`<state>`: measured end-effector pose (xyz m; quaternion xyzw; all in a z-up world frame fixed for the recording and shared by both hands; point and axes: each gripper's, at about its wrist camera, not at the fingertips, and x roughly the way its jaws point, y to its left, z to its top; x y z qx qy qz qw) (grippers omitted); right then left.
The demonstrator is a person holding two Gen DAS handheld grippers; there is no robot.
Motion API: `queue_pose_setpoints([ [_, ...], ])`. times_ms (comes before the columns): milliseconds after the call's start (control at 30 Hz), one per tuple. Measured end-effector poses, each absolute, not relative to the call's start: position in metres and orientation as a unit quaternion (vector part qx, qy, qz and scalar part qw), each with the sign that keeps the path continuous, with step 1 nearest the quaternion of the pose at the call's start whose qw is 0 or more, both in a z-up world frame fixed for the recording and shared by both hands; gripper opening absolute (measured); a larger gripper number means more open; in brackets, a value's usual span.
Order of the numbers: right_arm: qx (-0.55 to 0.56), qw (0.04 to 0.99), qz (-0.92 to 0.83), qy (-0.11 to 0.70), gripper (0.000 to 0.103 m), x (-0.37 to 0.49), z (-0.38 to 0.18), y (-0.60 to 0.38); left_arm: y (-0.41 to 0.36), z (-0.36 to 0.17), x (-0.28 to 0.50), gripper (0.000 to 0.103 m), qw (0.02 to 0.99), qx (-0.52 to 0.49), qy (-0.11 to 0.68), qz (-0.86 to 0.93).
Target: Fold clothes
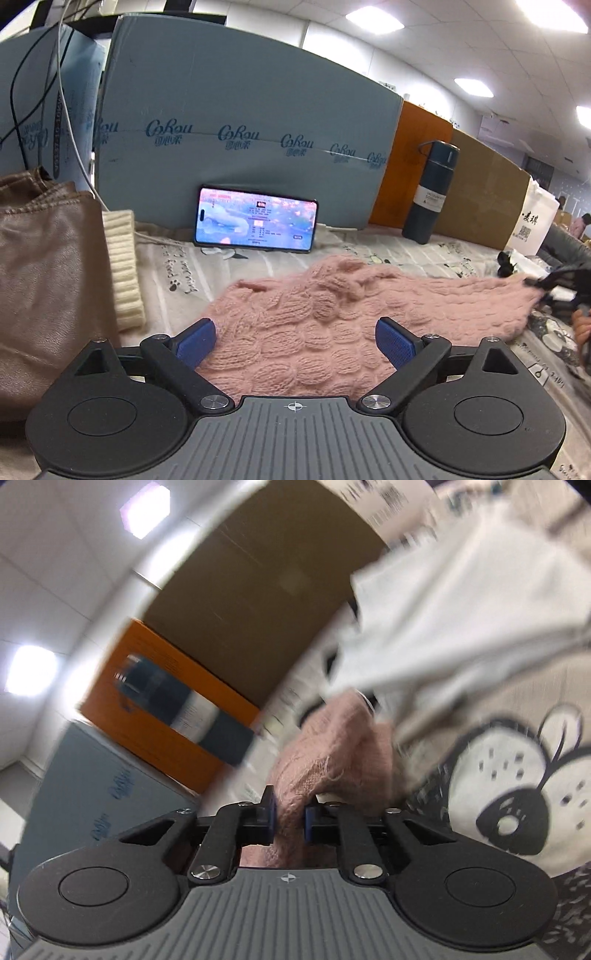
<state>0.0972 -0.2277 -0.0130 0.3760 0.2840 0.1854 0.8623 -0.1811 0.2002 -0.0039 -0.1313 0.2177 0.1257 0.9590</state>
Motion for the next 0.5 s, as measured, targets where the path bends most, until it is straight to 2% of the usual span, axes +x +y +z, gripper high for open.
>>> queue_pose_setpoints([
  [133, 0.351, 0.891, 0.176, 0.227, 0.011, 0.083, 0.015, -0.234, 0.199, -0.003, -0.183, 0.096, 0.960, -0.119, 0.214, 0.133],
  [300, 0.248, 0.928, 0.182, 0.211, 0.012, 0.078, 0.022, -0.208, 0.198, -0.007, -0.179, 0.096, 0.954, -0.089, 0.226, 0.174],
  [500, 0.151, 0.928, 0.286, 0.185, 0.012, 0.049, 0.025, -0.154, 0.204, -0.008, -0.182, 0.095, 0.955, -0.107, 0.219, 0.166],
])
